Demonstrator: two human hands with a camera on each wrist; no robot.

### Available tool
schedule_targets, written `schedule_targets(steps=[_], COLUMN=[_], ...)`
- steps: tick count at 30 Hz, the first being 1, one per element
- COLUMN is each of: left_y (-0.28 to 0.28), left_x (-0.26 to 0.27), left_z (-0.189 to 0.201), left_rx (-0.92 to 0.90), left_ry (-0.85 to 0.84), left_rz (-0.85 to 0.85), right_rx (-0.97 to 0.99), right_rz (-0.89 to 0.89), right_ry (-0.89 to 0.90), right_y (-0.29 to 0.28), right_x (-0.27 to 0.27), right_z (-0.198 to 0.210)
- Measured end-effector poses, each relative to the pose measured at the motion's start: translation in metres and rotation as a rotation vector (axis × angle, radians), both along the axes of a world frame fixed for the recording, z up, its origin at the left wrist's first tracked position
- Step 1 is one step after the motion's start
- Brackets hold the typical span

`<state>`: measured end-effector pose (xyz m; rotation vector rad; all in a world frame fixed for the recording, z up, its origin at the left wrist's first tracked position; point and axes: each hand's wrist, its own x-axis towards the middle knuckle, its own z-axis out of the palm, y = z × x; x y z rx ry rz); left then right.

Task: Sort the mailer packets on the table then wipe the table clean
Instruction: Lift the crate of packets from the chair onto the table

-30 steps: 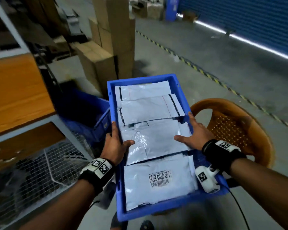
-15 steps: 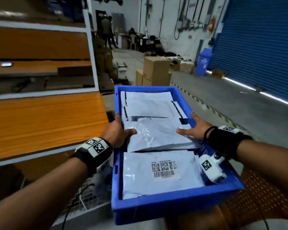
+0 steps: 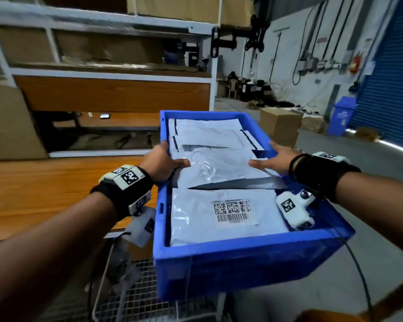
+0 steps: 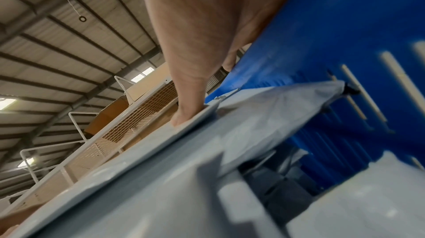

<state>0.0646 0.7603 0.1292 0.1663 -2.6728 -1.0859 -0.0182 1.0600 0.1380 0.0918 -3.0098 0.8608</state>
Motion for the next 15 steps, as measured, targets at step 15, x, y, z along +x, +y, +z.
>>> schedule_targets(steps=[15], left_y=[-0.139], left_x=[-0.132], left_z=[-0.050], left_rx=[0.144], left_ry=[-0.112], left_rz=[0.038], right_rx=[-0.011], right_rz=[0.064], right_ry=[-0.098], right_y=[-0.147], right_x=[-0.153], right_z=[-0.044])
